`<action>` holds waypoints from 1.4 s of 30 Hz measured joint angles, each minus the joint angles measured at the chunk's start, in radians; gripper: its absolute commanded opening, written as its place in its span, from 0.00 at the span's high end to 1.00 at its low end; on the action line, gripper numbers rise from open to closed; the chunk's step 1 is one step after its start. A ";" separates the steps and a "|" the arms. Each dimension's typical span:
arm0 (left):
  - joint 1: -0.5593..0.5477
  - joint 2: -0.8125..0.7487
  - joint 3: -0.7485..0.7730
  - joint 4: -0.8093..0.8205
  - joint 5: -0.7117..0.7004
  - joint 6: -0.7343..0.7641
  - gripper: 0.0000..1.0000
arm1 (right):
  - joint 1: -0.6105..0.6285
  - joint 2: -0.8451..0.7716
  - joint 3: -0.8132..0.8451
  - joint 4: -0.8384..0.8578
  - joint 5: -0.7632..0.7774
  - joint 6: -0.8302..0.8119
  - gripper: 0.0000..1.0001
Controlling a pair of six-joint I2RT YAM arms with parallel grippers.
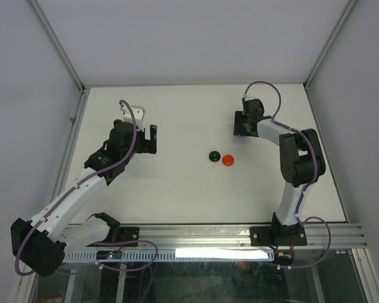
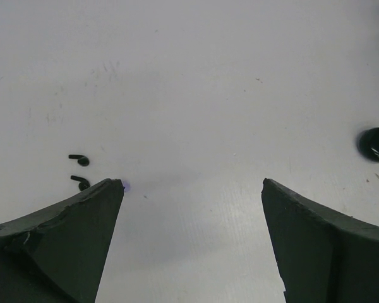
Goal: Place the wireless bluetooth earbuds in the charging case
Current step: Pick up the charging case at the center of the board.
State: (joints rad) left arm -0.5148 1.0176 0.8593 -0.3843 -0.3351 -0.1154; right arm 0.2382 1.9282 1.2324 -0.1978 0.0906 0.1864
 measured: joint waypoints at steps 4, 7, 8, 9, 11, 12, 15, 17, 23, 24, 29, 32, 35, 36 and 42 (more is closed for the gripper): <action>0.000 0.013 0.001 0.000 0.081 -0.007 0.06 | 0.035 -0.112 -0.075 -0.009 -0.060 -0.066 0.59; 0.000 0.020 0.010 -0.002 0.142 -0.024 0.06 | 0.078 -0.228 -0.121 -0.006 -0.116 -0.129 0.59; 0.000 0.021 0.018 -0.004 0.165 -0.029 0.06 | 0.090 -0.260 -0.130 -0.005 -0.133 -0.146 0.59; 0.000 0.023 0.026 -0.005 0.188 -0.034 0.06 | 0.106 -0.298 -0.139 -0.001 -0.153 -0.169 0.59; 0.000 0.024 0.045 -0.008 0.235 -0.050 0.06 | 0.137 -0.364 -0.153 0.011 -0.187 -0.212 0.59; 0.000 0.024 0.056 -0.013 0.256 -0.056 0.06 | 0.155 -0.398 -0.163 0.020 -0.205 -0.238 0.59; 0.000 0.031 0.092 -0.018 0.335 -0.086 0.07 | 0.207 -0.501 -0.211 0.052 -0.265 -0.321 0.59; 0.000 0.040 0.114 -0.018 0.389 -0.109 0.09 | 0.241 -0.566 -0.250 0.074 -0.312 -0.379 0.59; 0.000 0.087 0.158 -0.020 0.552 -0.170 0.17 | 0.329 -0.721 -0.335 0.118 -0.469 -0.565 0.58; 0.000 0.094 0.159 -0.020 0.576 -0.181 0.19 | 0.344 -0.739 -0.342 0.124 -0.496 -0.600 0.57; 0.000 0.122 0.168 -0.023 0.690 -0.234 0.26 | 0.420 -0.781 -0.346 0.134 -0.573 -0.765 0.56; 0.000 0.139 0.173 -0.017 0.761 -0.267 0.33 | 0.470 -0.780 -0.346 0.123 -0.585 -0.854 0.56; 0.000 0.153 0.173 -0.005 0.819 -0.297 0.39 | 0.513 -0.769 -0.336 0.111 -0.587 -0.922 0.56; 0.000 0.159 0.173 0.004 0.841 -0.305 0.40 | 0.526 -0.761 -0.329 0.109 -0.586 -0.943 0.56; -0.004 0.187 0.172 0.053 0.923 -0.350 0.47 | 0.573 -0.729 -0.304 0.104 -0.585 -1.019 0.56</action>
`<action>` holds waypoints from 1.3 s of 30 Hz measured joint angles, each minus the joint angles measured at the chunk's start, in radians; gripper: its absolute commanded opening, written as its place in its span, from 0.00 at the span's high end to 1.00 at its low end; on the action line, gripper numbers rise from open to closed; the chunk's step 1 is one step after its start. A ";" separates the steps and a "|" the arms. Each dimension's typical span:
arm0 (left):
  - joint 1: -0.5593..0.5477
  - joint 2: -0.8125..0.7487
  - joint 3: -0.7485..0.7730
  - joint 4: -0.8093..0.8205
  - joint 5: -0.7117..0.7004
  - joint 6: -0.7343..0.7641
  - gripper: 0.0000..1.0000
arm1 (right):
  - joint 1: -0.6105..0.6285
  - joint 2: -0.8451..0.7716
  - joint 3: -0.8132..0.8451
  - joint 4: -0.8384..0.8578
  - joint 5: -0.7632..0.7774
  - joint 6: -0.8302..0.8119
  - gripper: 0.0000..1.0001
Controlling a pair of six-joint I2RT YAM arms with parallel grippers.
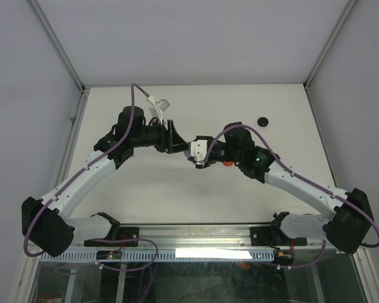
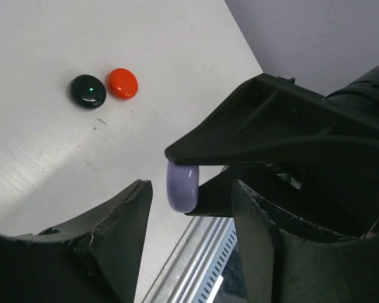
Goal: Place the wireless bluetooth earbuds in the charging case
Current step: Pick up the charging case at the center of the board.
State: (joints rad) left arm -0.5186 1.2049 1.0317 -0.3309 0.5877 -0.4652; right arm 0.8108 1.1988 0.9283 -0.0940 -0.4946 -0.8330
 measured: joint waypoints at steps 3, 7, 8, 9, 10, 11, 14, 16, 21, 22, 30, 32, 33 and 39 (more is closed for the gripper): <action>-0.006 0.006 -0.001 0.023 0.024 -0.014 0.49 | 0.010 0.011 0.004 -0.002 0.000 -0.021 0.56; -0.006 0.011 -0.007 0.042 0.043 -0.021 0.52 | 0.019 0.021 0.005 -0.002 0.001 -0.035 0.56; -0.006 0.016 -0.010 0.045 0.045 -0.023 0.52 | 0.019 0.022 0.005 -0.002 0.001 -0.037 0.56; -0.006 0.023 -0.012 0.049 0.048 -0.024 0.53 | 0.019 0.024 0.005 -0.002 0.001 -0.038 0.56; -0.006 0.029 -0.014 0.052 0.051 -0.025 0.54 | 0.019 0.024 0.005 -0.001 0.001 -0.039 0.56; -0.010 0.034 -0.019 0.054 0.051 -0.028 0.54 | 0.020 0.024 0.005 0.000 0.002 -0.040 0.56; -0.017 0.039 -0.043 0.065 0.054 -0.046 0.58 | 0.021 0.024 0.005 0.007 0.009 -0.044 0.56; -0.018 0.039 -0.060 0.077 0.060 -0.060 0.62 | 0.021 0.024 0.005 0.011 0.010 -0.045 0.56; -0.018 0.039 -0.095 0.115 0.076 -0.092 0.77 | 0.021 0.024 0.005 0.023 0.005 -0.048 0.53; -0.017 0.039 -0.097 0.118 0.076 -0.096 0.82 | 0.021 0.024 0.005 0.023 0.005 -0.047 0.51; -0.018 0.005 -0.108 0.163 0.068 -0.093 1.00 | 0.014 0.001 -0.003 0.060 0.009 0.006 0.34; -0.018 -0.034 -0.127 0.185 0.063 -0.090 1.00 | -0.001 -0.033 -0.019 0.079 -0.004 0.040 0.31; -0.018 -0.051 -0.135 0.196 0.058 -0.088 1.00 | -0.010 -0.047 -0.026 0.086 -0.010 0.055 0.30; -0.018 -0.186 -0.222 0.315 -0.005 -0.059 1.00 | -0.108 -0.150 -0.111 0.214 -0.134 0.276 0.26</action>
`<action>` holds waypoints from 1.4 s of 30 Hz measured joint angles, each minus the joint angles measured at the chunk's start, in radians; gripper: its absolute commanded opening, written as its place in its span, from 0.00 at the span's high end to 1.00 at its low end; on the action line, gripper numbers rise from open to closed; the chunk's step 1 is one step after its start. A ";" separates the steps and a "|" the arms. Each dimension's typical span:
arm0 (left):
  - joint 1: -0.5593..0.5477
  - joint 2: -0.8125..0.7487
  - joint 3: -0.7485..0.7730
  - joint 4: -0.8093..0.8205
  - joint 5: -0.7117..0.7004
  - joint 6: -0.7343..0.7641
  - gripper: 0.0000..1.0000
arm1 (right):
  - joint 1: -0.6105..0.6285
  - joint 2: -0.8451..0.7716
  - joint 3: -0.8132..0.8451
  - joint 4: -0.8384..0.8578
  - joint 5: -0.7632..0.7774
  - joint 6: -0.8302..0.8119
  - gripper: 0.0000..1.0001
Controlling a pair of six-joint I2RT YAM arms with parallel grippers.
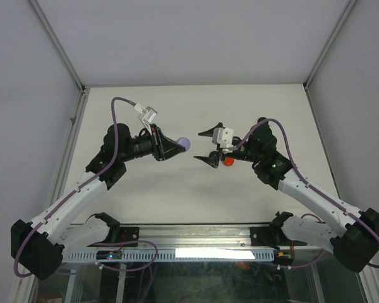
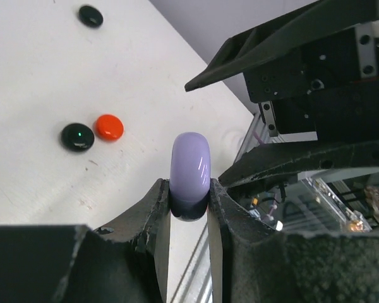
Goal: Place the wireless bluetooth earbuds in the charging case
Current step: Pick up the charging case at the center of the board.
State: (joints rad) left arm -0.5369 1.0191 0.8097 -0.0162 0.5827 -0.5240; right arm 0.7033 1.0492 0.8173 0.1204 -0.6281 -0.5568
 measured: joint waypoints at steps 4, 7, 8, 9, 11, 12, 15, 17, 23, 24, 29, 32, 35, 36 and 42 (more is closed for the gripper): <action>0.000 -0.069 -0.058 0.089 -0.017 0.015 1.00 | -0.041 -0.009 -0.049 0.117 -0.092 0.187 0.29; 0.000 -0.095 -0.080 0.146 -0.020 0.033 1.00 | -0.054 -0.002 -0.080 0.215 -0.143 0.337 0.32; 0.000 -0.099 -0.086 0.162 -0.020 0.043 1.00 | -0.058 0.006 -0.089 0.264 -0.161 0.401 0.34; 0.000 -0.101 -0.089 0.175 -0.020 0.048 1.00 | -0.060 0.013 -0.094 0.298 -0.171 0.445 0.35; 0.000 -0.105 -0.099 0.199 -0.016 0.064 1.00 | -0.067 0.035 -0.102 0.380 -0.188 0.555 0.38; 0.000 -0.106 -0.105 0.211 -0.012 0.071 1.00 | -0.070 0.044 -0.104 0.411 -0.192 0.598 0.40; 0.000 -0.111 -0.126 0.252 0.003 0.088 1.00 | -0.074 0.079 -0.105 0.504 -0.196 0.734 0.44; 0.000 -0.112 -0.140 0.282 0.021 0.096 1.00 | -0.076 0.103 -0.105 0.550 -0.196 0.816 0.47; 0.000 -0.113 -0.167 0.362 0.069 0.103 1.00 | -0.076 0.148 -0.105 0.624 -0.188 0.968 0.55; 0.000 -0.113 -0.169 0.374 0.078 0.103 1.00 | -0.076 0.154 -0.105 0.634 -0.187 0.986 0.55; 0.000 -0.113 -0.172 0.424 0.109 0.106 1.00 | -0.076 0.184 -0.105 0.694 -0.189 1.065 0.59; 0.000 -0.111 -0.175 0.440 0.112 0.105 1.00 | -0.076 0.199 -0.105 0.733 -0.201 1.106 0.62; 0.000 -0.104 -0.176 0.460 0.124 0.105 1.00 | -0.076 0.205 -0.105 0.759 -0.212 1.130 0.63; 0.000 -0.100 -0.176 0.468 0.129 0.105 1.00 | -0.076 0.205 -0.105 0.766 -0.216 1.136 0.63; -0.002 -0.077 -0.176 0.489 0.154 0.100 0.98 | -0.076 0.215 -0.105 0.821 -0.235 1.164 0.77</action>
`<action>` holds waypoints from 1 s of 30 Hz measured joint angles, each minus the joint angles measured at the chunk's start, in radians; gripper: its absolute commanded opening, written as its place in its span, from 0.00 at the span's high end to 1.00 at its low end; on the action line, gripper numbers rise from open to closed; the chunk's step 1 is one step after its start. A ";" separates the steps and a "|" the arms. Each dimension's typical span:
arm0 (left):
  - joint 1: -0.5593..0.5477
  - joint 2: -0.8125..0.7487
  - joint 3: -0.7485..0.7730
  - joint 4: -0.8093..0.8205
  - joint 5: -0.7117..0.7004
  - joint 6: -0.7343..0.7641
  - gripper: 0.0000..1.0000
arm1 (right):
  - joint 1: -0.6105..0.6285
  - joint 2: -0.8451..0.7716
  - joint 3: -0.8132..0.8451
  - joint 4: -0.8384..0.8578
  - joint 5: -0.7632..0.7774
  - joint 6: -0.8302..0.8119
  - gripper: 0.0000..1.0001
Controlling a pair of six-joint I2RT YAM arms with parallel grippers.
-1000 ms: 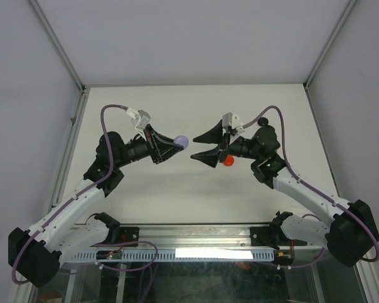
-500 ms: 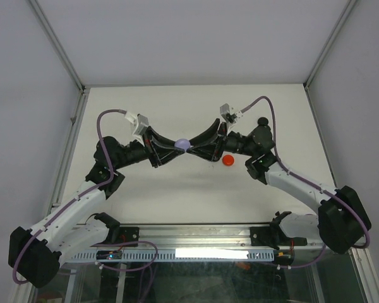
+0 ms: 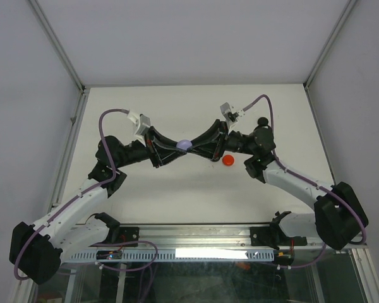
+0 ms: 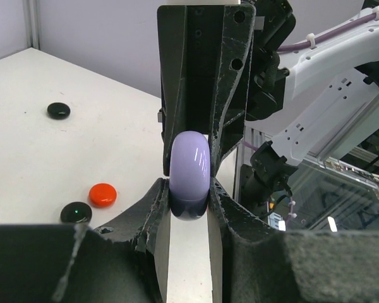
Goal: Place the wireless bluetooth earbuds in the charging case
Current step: Pick up the charging case at the center of the board.
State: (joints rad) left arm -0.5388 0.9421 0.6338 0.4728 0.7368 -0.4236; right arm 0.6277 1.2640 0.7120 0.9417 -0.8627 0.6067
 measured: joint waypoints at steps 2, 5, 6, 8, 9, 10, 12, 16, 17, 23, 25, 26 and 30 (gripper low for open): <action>-0.003 0.002 0.000 0.001 0.002 -0.004 0.97 | -0.003 0.006 0.000 0.016 -0.016 0.006 0.85; -0.004 -0.001 0.000 -0.001 0.001 -0.006 0.87 | -0.006 0.014 0.000 0.037 -0.029 0.012 0.97; -0.005 -0.003 0.000 -0.005 0.001 -0.006 0.83 | -0.007 0.017 0.000 0.043 -0.035 0.013 1.00; -0.006 -0.013 0.002 -0.029 -0.003 0.003 0.72 | -0.008 0.019 0.000 0.047 -0.044 0.013 1.00; -0.008 -0.019 0.006 -0.048 -0.005 0.011 0.67 | -0.008 0.020 0.000 0.047 -0.050 0.013 1.00; -0.011 -0.025 0.013 -0.071 -0.007 0.021 0.62 | -0.007 0.020 0.000 0.048 -0.056 0.013 1.00; -0.013 -0.036 0.028 -0.119 -0.010 0.045 0.54 | -0.007 0.020 0.000 0.048 -0.073 0.011 1.00; -0.012 -0.051 0.065 -0.205 -0.014 0.083 0.50 | -0.007 0.020 0.000 0.035 -0.101 -0.001 1.00; -0.012 -0.054 0.071 -0.217 -0.015 0.087 0.50 | -0.007 0.020 0.001 0.029 -0.108 -0.005 1.00; -0.012 -0.068 0.084 -0.258 -0.018 0.107 0.63 | -0.007 0.020 0.002 0.008 -0.126 -0.014 1.00; -0.012 -0.067 0.086 -0.272 -0.018 0.113 0.71 | -0.006 0.020 0.003 0.001 -0.129 -0.014 0.99; -0.012 -0.066 0.086 -0.275 -0.017 0.117 0.74 | -0.006 0.020 0.006 -0.003 -0.130 -0.015 0.93; -0.012 -0.066 0.090 -0.275 -0.015 0.118 0.85 | -0.006 0.023 0.008 -0.007 -0.129 -0.026 0.76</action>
State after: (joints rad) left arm -0.5510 0.8764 0.7235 0.1978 0.7216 -0.3054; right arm 0.6216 1.2865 0.7197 0.9348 -0.9916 0.5812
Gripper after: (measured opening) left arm 0.228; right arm 0.243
